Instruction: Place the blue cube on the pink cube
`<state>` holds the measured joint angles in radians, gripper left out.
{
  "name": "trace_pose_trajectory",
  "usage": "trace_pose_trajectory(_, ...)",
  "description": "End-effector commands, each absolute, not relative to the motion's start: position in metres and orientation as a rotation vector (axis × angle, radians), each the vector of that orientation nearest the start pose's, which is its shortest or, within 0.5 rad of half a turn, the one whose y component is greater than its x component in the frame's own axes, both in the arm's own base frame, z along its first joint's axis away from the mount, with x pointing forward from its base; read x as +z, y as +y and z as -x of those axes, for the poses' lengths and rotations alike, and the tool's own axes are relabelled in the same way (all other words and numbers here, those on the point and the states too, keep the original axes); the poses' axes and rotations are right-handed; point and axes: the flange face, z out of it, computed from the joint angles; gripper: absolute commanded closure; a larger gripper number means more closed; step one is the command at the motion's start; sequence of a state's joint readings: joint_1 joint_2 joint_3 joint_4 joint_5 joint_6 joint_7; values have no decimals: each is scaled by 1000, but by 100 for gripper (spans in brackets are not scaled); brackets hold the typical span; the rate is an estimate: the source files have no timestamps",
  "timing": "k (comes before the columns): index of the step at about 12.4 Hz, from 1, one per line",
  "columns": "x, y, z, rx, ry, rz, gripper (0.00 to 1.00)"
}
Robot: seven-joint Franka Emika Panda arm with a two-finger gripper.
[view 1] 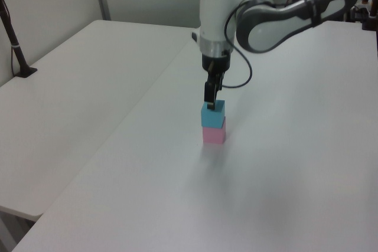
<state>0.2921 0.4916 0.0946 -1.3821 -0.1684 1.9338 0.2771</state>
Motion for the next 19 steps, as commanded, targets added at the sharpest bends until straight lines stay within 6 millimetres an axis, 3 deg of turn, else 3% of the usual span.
trace_pose_trajectory(1, 524, 227, -630, -102, -188, 3259, 0)
trace_pose_trajectory(4, 598, 186, -599, -71, -172, 3247, 0)
trace_pose_trajectory(6, 624, 164, -587, -87, -176, 3229, 0)
trace_pose_trajectory(8, 633, 121, -582, -61, -98, 3239, 0)
trace_pose_trajectory(10, 642, 64, -574, -14, -81, 3245, 0)
trace_pose_trajectory(13, 656, -4, -559, 38, -142, 3165, 0)
trace_pose_trajectory(15, 645, -8, -558, 82, -116, 3164, 0)
trace_pose_trajectory(19, 649, -24, -555, 73, -67, 3166, 0)
